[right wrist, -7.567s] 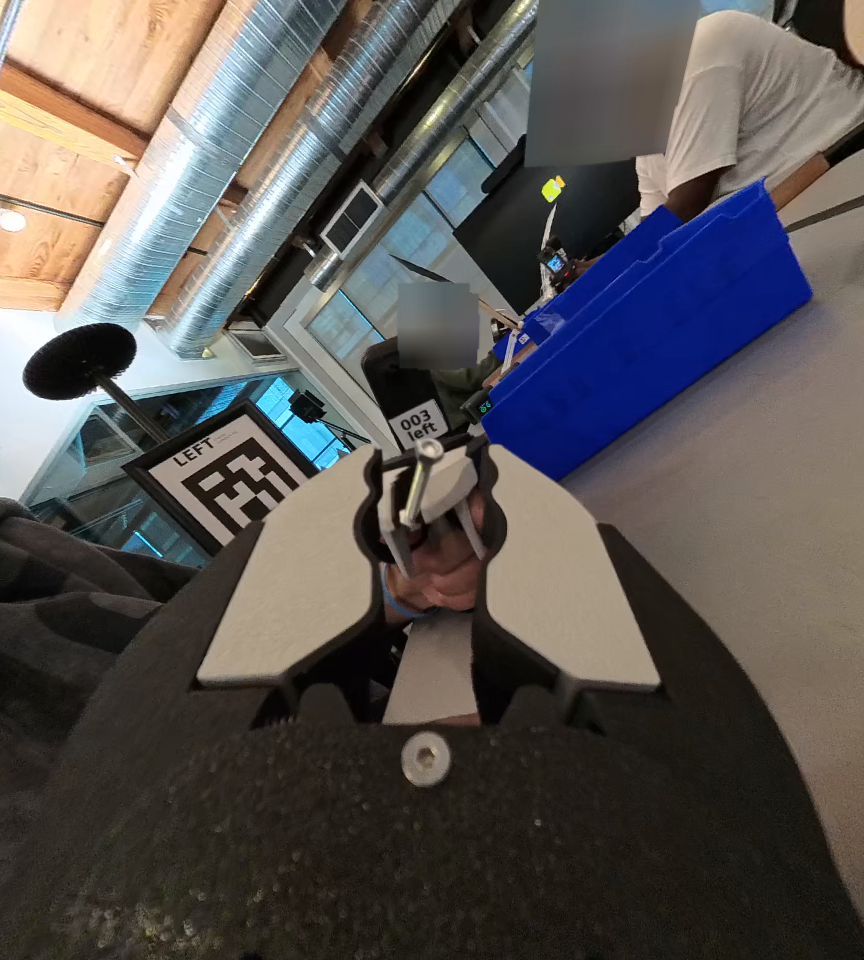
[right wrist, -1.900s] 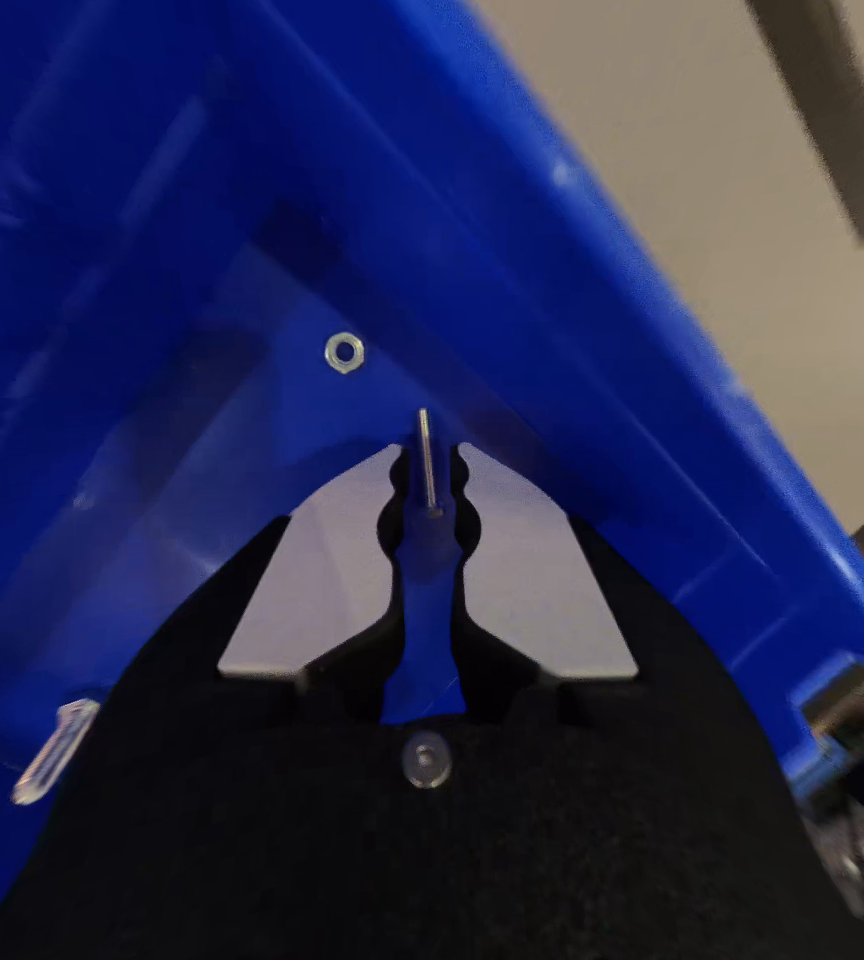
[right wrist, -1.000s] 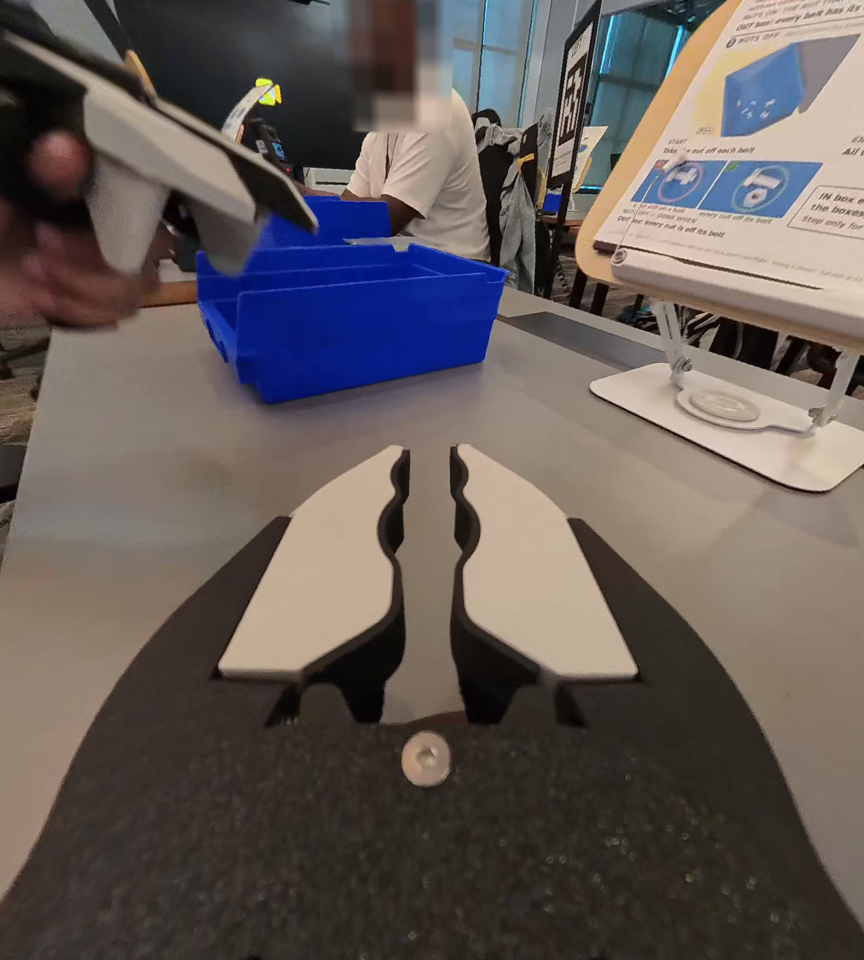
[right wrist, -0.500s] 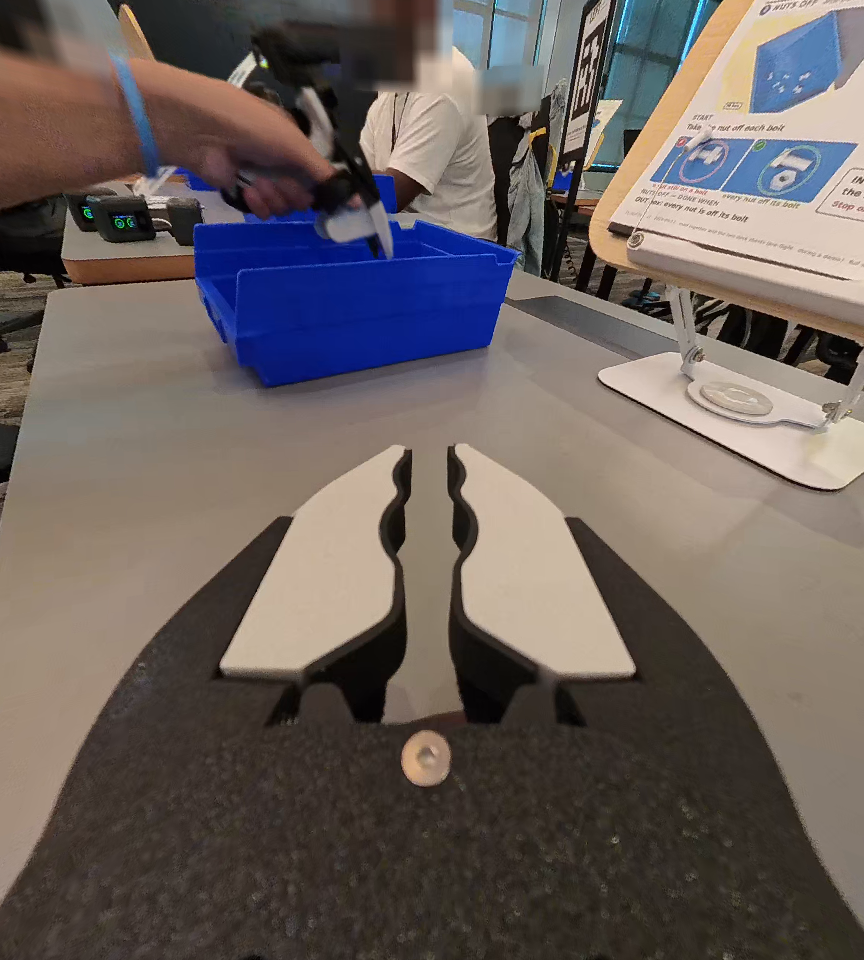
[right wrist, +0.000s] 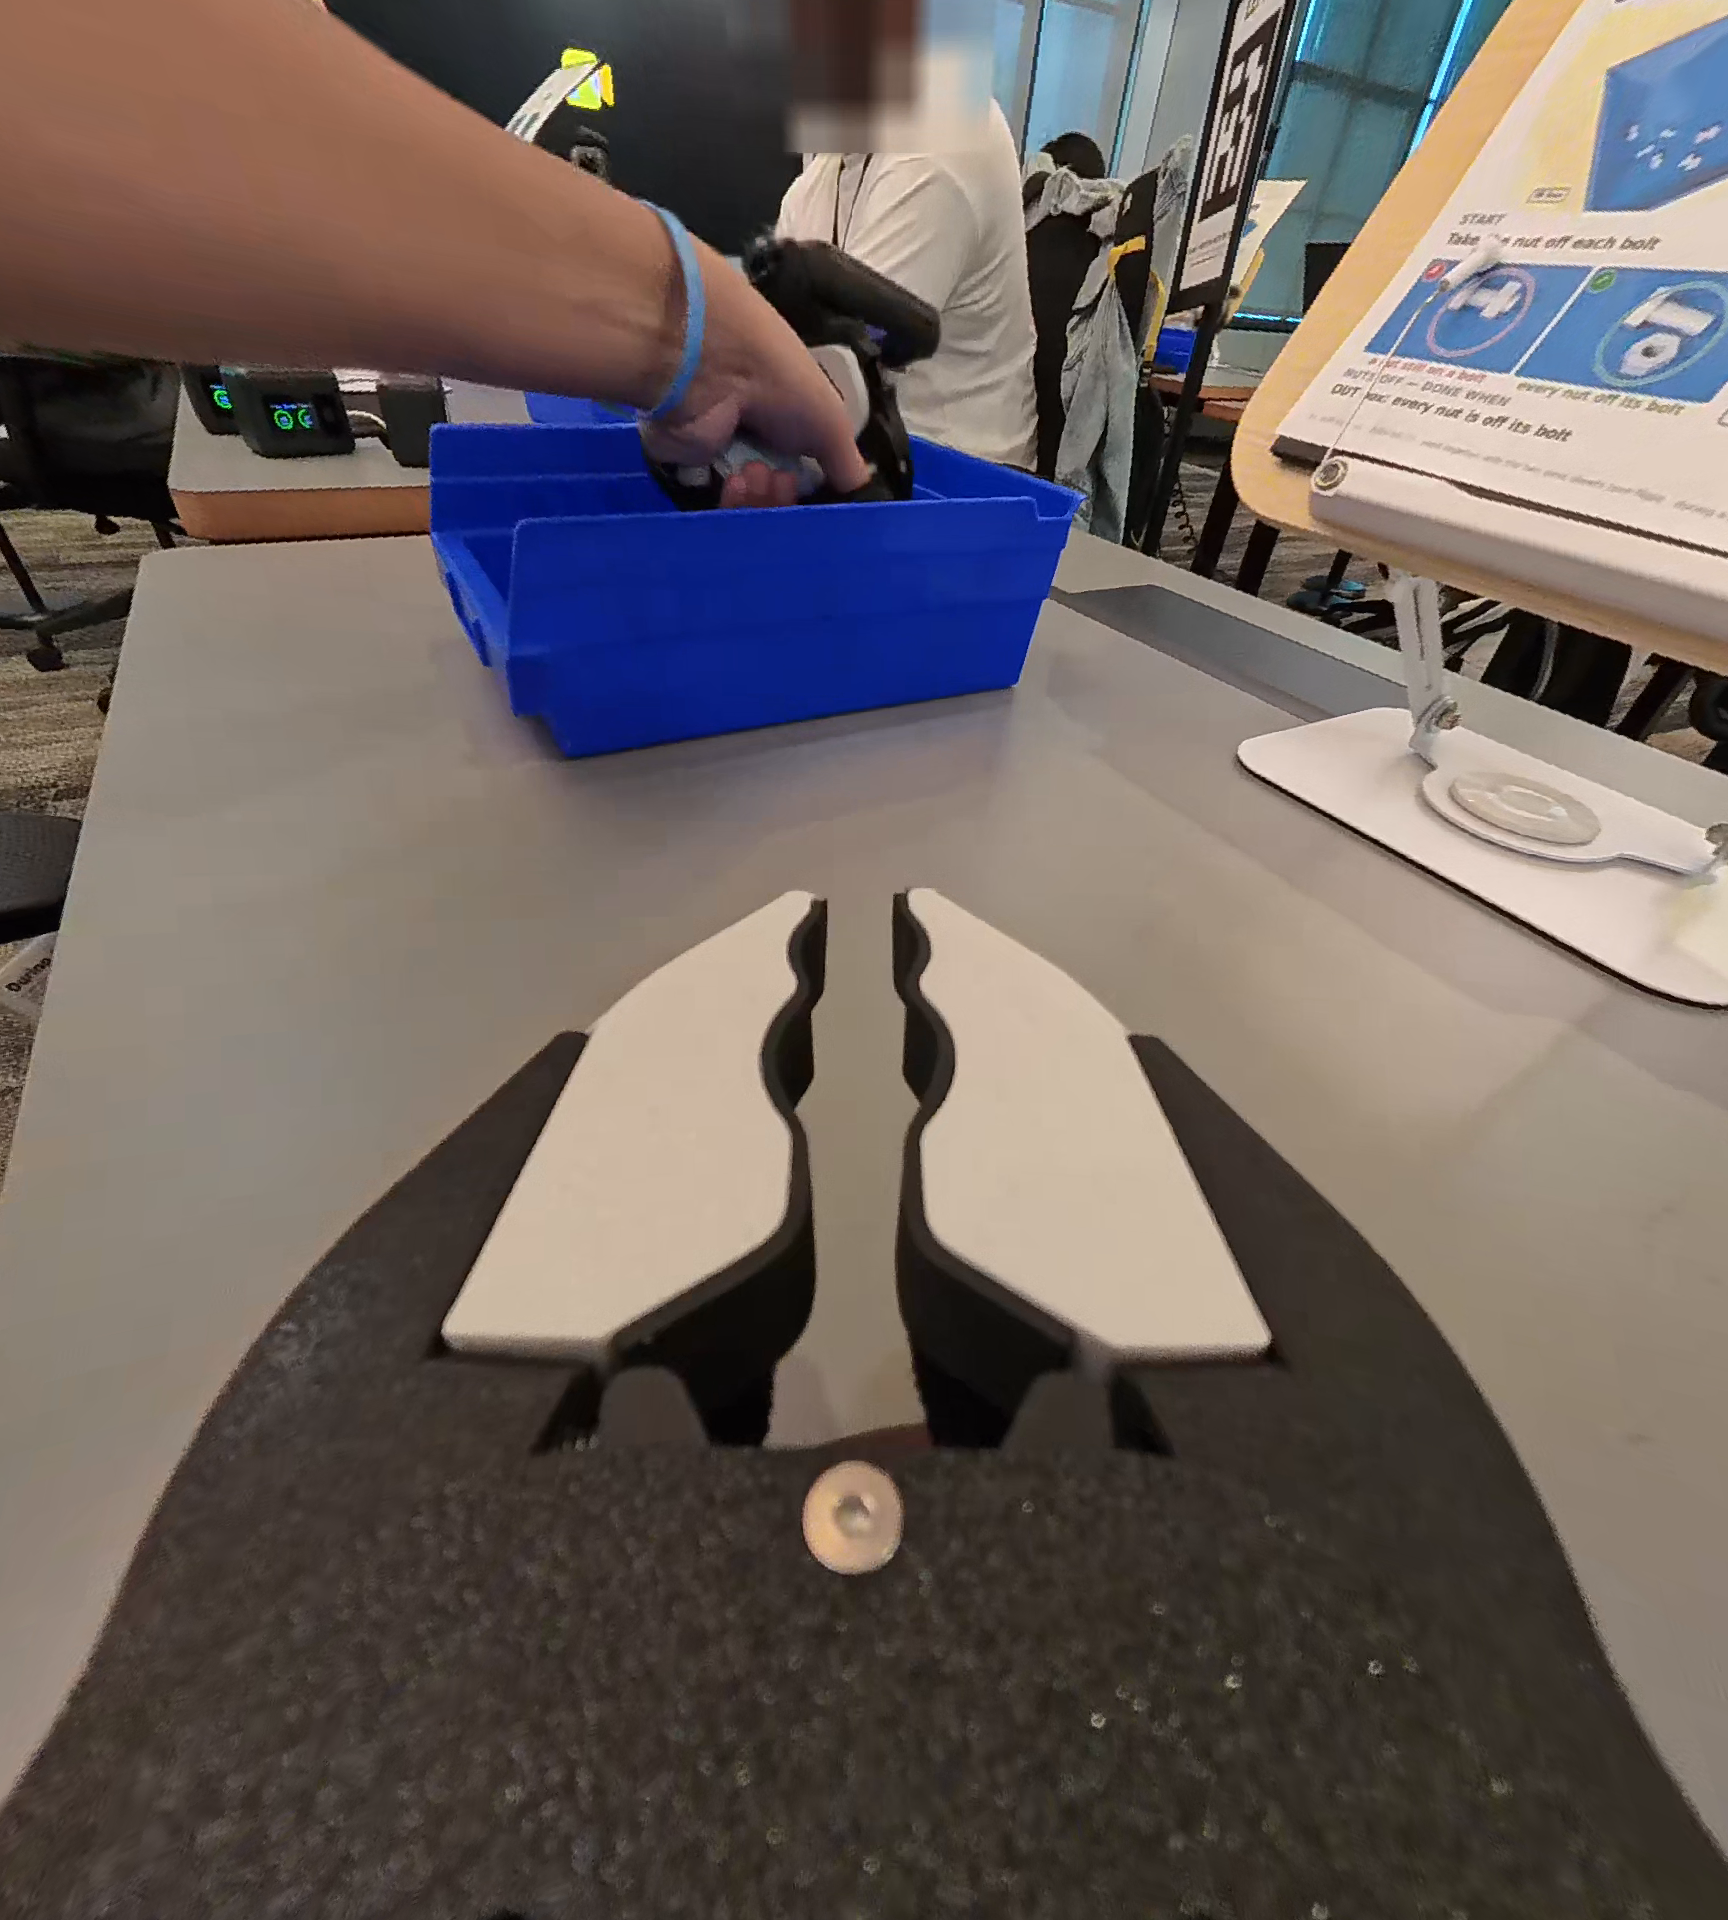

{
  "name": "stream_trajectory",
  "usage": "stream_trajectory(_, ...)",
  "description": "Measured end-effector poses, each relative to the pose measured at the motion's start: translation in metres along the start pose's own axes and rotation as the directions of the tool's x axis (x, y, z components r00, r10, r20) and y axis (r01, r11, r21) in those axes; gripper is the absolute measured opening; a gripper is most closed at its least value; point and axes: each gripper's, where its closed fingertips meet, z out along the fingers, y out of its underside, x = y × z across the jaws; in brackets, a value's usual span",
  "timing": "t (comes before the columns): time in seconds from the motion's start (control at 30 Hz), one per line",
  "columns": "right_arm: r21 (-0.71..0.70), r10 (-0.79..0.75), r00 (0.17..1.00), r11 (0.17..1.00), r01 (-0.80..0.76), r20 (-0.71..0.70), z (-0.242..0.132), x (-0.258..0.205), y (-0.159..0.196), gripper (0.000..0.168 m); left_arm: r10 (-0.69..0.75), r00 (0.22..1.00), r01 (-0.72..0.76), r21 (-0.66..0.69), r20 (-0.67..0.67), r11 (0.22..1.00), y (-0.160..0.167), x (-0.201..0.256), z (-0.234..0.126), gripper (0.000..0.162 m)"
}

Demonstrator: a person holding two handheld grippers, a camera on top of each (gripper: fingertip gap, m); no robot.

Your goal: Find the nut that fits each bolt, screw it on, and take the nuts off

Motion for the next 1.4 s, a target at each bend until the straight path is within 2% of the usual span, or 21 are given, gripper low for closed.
stream_trajectory(0.1,-0.002,-0.001,1.0,1.0,0.001,0.009,0.001,-0.002,0.0,0.012,0.008,0.997,-0.009,0.016,0.074,1.0,-0.006,-0.004,0.002,0.033)
stream_trajectory(0.17,0.0,0.0,1.0,1.0,0.0,0.012,0.0,-0.003,0.0,0.012,0.04,0.992,-0.042,0.01,0.123,0.999,-0.005,-0.007,0.003,0.019)
stream_trajectory(0.27,-0.002,0.009,1.0,1.0,-0.009,0.019,0.001,-0.003,0.0,0.012,0.099,0.983,-0.098,-0.009,0.154,0.995,-0.004,-0.007,0.003,0.019)
stream_trajectory(0.37,0.0,0.013,1.0,1.0,-0.013,0.02,0.0,-0.003,0.0,0.012,0.236,0.952,-0.234,-0.035,0.193,0.972,-0.002,-0.011,-0.001,0.018)
stream_trajectory(0.43,0.002,0.022,1.0,1.0,-0.022,0.02,0.0,-0.002,-0.001,0.012,0.327,0.927,-0.336,0.019,0.185,0.942,-0.004,-0.008,-0.011,0.018)
stream_trajectory(0.53,0.003,0.045,0.999,0.999,-0.045,0.022,-0.001,0.0,-0.001,0.012,0.446,0.894,-0.445,0.218,0.048,0.869,0.009,0.019,-0.044,0.018)
stream_trajectory(0.57,0.001,0.058,0.998,0.998,-0.058,0.024,0.0,0.001,0.0,0.012,0.486,0.874,-0.471,0.294,0.026,0.832,0.019,0.026,-0.062,0.018)
stream_trajectory(0.67,0.003,0.106,0.993,0.994,-0.106,0.047,0.001,0.001,0.0,0.012,0.625,0.78,-0.529,0.546,0.013,0.649,0.065,0.055,-0.127,0.018)
stream_trajectory(0.77,0.011,0.176,0.981,0.984,-0.177,0.083,0.004,0.002,-0.002,0.013,0.739,0.671,-0.453,0.759,-0.056,0.468,0.132,0.094,-0.189,0.018)
stream_trajectory(0.83,0.035,0.245,0.959,0.967,-0.253,0.145,0.004,0.0,-0.006,0.014,0.803,0.573,-0.357,0.831,-0.166,0.427,0.183,0.125,-0.204,0.017)
stream_trajectory(0.9,0.053,0.324,0.919,0.938,-0.344,0.224,0.005,-0.003,-0.011,0.015,0.856,0.402,-0.274,0.849,-0.326,0.452,0.234,0.163,-0.198,0.017)
stream_trajectory(1.0,0.098,0.409,0.846,0.88,-0.465,0.341,0.001,-0.002,-0.027,0.025,0.8,0.146,-0.214,0.771,-0.582,0.6,0.284,0.208,-0.174,0.017)
stream_trajectory(1.07,0.094,0.393,0.786,0.867,-0.49,0.477,-0.01,-0.015,-0.037,0.024,0.724,0.033,-0.204,0.705,-0.689,0.679,0.297,0.226,-0.159,0.017)
stream_trajectory(1.17,0.009,0.366,0.794,0.906,-0.423,0.485,-0.013,-0.025,-0.022,0.033,0.586,-0.13,-0.173,0.6,-0.8,0.781,0.306,0.238,-0.154,0.017)
stream_trajectory(1.23,-0.02,0.36,0.826,0.92,-0.391,0.433,-0.008,-0.023,-0.012,0.031,0.515,-0.197,-0.176,0.547,-0.834,0.818,0.312,0.242,-0.151,0.017)
stream_trajectory(1.27,-0.049,0.394,0.783,0.904,-0.425,0.482,-0.009,-0.03,-0.013,0.03,0.5,-0.223,-0.177,0.539,-0.837,0.824,0.315,0.243,-0.15,0.017)
stream_trajectory(1.37,-0.191,0.546,0.57,0.804,-0.564,0.614,-0.007,-0.049,-0.018,0.035,0.496,-0.264,-0.179,0.548,-0.827,0.817,0.323,0.247,-0.153,0.017)
stream_trajectory(1.4,-0.197,0.546,0.546,0.799,-0.569,0.635,-0.007,-0.053,-0.021,0.03,0.499,-0.272,-0.181,0.553,-0.823,0.813,0.325,0.248,-0.154,0.017)
